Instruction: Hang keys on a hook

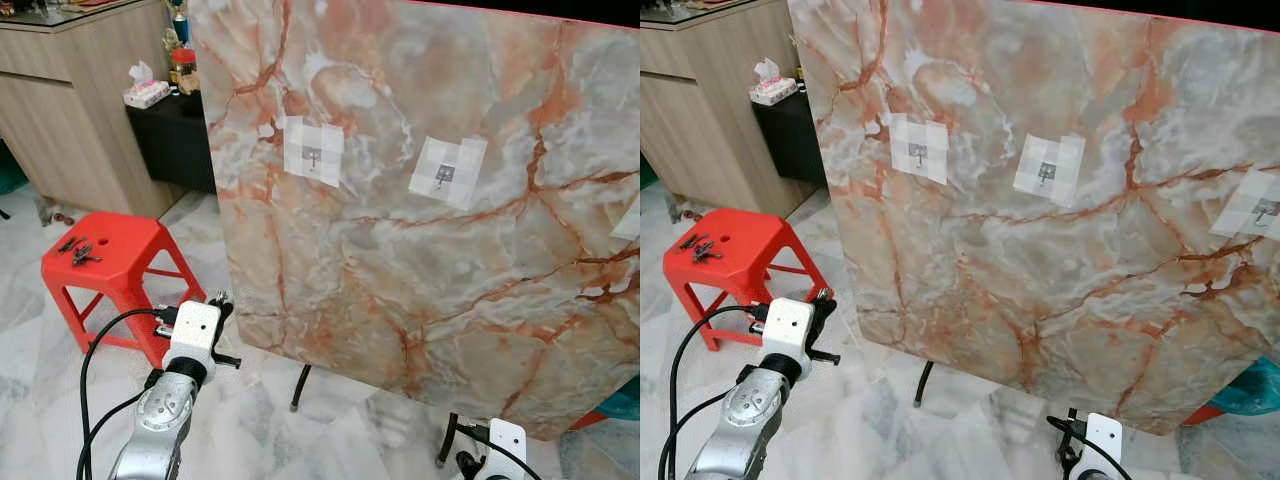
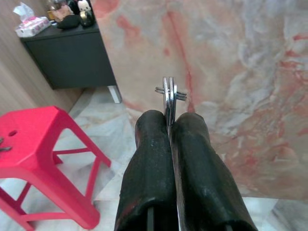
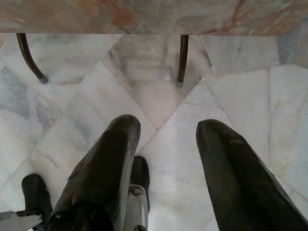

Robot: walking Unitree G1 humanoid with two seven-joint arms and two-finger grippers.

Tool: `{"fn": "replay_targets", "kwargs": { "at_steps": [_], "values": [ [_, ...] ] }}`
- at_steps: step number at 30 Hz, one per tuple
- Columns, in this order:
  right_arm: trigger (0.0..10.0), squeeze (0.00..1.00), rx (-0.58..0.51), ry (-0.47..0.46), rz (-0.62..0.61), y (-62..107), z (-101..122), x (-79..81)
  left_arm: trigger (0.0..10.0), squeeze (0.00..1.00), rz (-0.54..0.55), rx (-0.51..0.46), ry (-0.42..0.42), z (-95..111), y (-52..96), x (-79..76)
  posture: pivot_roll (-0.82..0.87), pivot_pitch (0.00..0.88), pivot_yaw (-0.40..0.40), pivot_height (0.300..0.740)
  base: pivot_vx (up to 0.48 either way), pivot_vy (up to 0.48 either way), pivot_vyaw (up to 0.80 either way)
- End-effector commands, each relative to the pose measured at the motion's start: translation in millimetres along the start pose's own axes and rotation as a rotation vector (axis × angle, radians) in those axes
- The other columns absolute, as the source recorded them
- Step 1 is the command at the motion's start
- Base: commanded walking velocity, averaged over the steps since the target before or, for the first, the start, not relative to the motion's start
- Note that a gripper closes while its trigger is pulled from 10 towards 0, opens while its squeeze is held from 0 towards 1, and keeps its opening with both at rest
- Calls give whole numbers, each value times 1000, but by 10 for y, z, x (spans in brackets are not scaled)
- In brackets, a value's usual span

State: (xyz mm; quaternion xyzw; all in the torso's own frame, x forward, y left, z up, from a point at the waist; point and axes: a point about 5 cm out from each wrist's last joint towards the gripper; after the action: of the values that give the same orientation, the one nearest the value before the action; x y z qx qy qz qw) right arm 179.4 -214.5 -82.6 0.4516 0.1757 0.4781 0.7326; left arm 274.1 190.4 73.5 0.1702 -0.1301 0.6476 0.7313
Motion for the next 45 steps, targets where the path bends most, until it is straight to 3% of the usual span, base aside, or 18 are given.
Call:
{"fn": "replay_targets", "kwargs": {
  "at_steps": [1, 13, 25, 45],
  "values": [
    [10000, 0, -12, -4, -4, -3, 46, -14, 10000, 0, -1, -15, 27, 40, 1, -6, 94, 0, -74, 740, 0, 405, 0],
    [10000, 0, 8, 17, 1, -1, 23, -21, 10000, 0, -21, -66, 59, 118, 4, -59, 95, 0, -70, 740, 0, 167, -578],
    [10000, 0, 15, 34, 11, -1, 18, -13, 10000, 0, -10, -52, 80, 107, 6, -41, 96, 0, -68, 740, 0, 184, -800],
    [10000, 0, -8, 11, 11, 0, 43, -25, 10000, 0, -16, -60, 88, 124, 9, -57, 94, 0, -66, 740, 0, 433, 0]
  ]
}}
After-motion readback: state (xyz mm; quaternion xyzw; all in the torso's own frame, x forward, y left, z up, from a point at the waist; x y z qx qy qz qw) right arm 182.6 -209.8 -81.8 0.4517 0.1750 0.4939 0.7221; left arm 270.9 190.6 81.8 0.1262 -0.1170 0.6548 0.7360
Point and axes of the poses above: a point about 5 cm out from each wrist's last joint towards the gripper, its own y axis pointing back from the gripper into the wrist, its own z axis along the axis of the wrist's last joint, x = y × z, and after that the axes turned 11 degrees about -y, right-handed
